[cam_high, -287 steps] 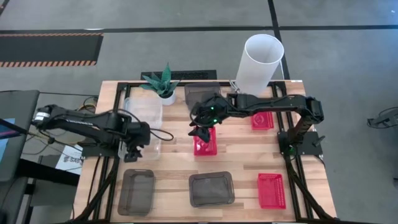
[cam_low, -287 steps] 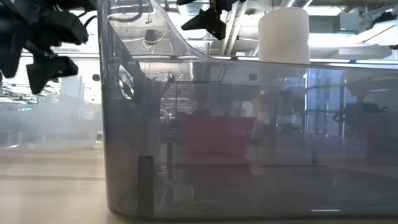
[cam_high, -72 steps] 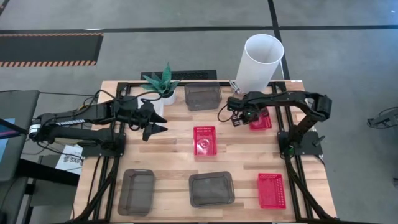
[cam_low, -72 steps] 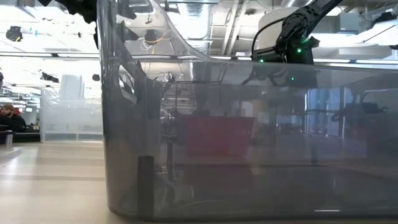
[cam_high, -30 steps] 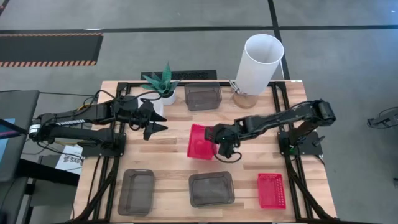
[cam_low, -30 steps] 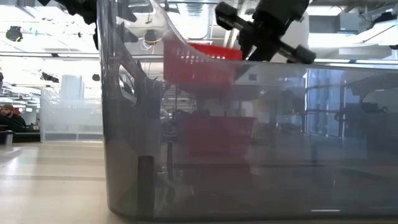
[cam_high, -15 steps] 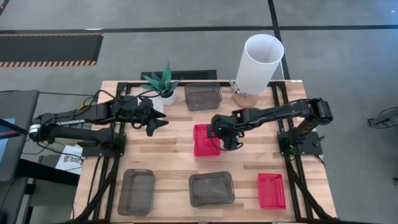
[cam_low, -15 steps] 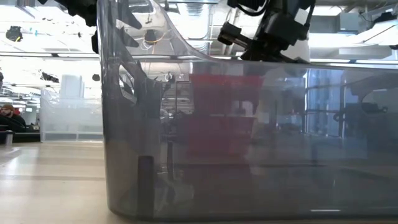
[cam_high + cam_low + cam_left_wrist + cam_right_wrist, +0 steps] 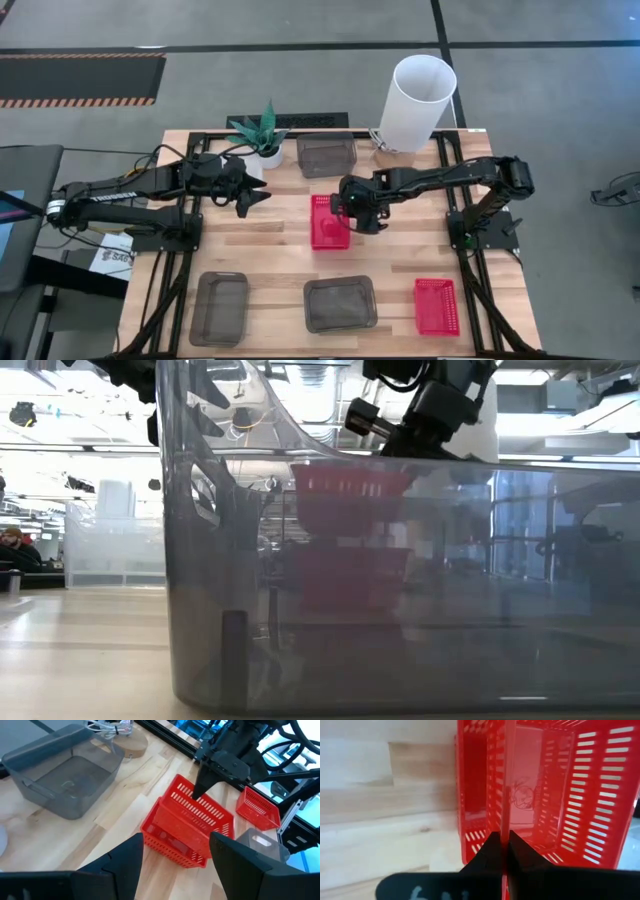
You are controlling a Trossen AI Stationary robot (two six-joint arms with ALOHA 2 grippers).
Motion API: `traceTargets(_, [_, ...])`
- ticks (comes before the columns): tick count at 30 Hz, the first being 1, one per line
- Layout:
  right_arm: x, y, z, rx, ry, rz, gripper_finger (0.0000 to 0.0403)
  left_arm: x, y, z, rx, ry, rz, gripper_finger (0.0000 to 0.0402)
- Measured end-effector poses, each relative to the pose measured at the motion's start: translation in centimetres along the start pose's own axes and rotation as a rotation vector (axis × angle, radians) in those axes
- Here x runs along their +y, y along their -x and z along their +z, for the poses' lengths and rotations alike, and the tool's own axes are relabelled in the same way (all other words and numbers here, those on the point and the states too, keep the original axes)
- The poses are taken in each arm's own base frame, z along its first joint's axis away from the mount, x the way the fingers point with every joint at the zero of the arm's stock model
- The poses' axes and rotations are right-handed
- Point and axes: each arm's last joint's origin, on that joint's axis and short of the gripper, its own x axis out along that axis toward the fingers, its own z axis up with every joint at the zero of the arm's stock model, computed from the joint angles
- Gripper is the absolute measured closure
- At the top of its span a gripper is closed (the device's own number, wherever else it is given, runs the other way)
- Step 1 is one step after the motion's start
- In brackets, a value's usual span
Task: Stack baskets by color
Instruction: Stack the top right red bin on the middle red bin, then stack the bottom red bin on the top red bin
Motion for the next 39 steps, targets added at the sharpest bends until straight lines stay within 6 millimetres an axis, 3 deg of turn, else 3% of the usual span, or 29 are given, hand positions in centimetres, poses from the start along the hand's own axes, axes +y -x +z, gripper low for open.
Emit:
traceTargets(14, [0.4, -3.3, -0.5, -0.018, -0.032, 0.074, 0.0391, 0.1, 0.0, -0.2, 0.016, -0.017, 0.007, 0.0187])
traceTargets(21, [0.1, -3.3, -0.4, -0.013, -0.128, 0.05, 0.0361, 0.1, 0.0, -0.2, 0.018, -0.024, 0.001, 0.0187])
traceTargets(34, [0.2, -3.3, -0.4, -0.014, -0.137, 0.061, 0.0287, 0.0, 0.0, -0.1, 0.017, -0.057, -0.001, 0.0187])
traceTargets(37, [0.1, -2.5, -0.3, -0.002, -0.22, 0.058, 0.0263, 0.0, 0.0, -0.1, 0.017, -0.06, -0.002, 0.0187])
traceTargets(39, [-0.3, -1.4, -0.2, 0.001, -0.367, 0.059, 0.0248, 0.0, 0.0, -0.1, 0.02, -0.078, -0.007, 0.0187])
